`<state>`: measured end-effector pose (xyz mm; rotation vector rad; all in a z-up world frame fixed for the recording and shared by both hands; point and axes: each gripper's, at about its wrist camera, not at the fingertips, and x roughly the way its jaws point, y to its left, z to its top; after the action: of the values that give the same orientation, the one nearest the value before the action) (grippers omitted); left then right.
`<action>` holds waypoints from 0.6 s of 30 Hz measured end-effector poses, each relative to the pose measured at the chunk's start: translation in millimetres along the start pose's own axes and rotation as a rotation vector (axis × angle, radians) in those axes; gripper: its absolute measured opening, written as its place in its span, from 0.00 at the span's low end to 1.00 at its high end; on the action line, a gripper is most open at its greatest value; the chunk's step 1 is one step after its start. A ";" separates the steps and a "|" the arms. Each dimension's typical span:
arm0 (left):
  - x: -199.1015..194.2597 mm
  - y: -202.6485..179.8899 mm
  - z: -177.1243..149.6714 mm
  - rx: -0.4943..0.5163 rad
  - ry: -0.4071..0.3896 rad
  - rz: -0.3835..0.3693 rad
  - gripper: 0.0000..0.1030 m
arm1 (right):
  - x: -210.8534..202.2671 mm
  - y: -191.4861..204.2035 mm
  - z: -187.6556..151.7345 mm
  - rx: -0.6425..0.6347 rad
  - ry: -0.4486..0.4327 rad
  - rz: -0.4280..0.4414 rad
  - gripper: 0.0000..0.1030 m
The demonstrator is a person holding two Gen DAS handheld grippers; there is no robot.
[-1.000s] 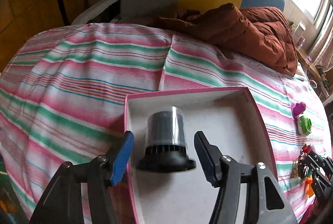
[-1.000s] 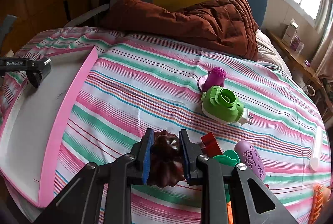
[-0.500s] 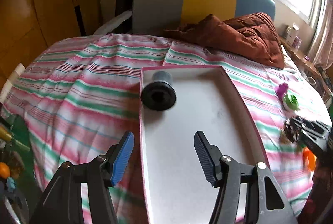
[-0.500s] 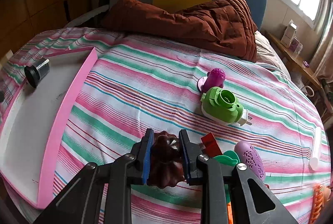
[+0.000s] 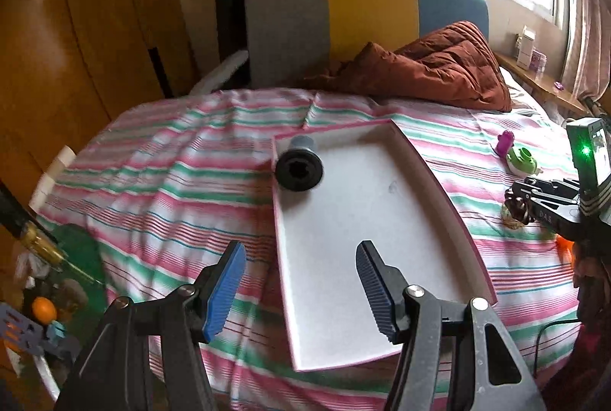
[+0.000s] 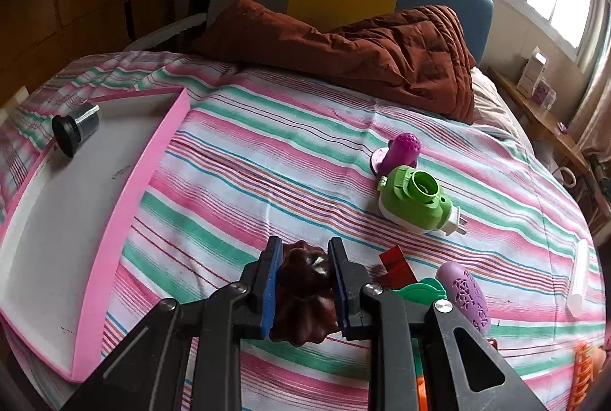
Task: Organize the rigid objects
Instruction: 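Carry the brown fluted mold to the tray and release it with the right gripper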
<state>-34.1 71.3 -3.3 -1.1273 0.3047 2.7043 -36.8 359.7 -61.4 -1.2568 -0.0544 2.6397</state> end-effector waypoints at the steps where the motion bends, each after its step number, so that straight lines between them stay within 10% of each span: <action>1: -2.2 1.1 0.1 0.003 -0.007 0.006 0.59 | -0.2 1.4 -0.4 -0.004 -0.002 0.001 0.24; 18: -24.6 13.2 -5.1 0.040 -0.058 0.045 0.59 | -4.3 12.7 1.3 0.016 0.009 0.001 0.24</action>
<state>-17.0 54.8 12.3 -1.0418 0.3782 2.7506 -37.5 346.4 -58.9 -1.2639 -0.0314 2.6301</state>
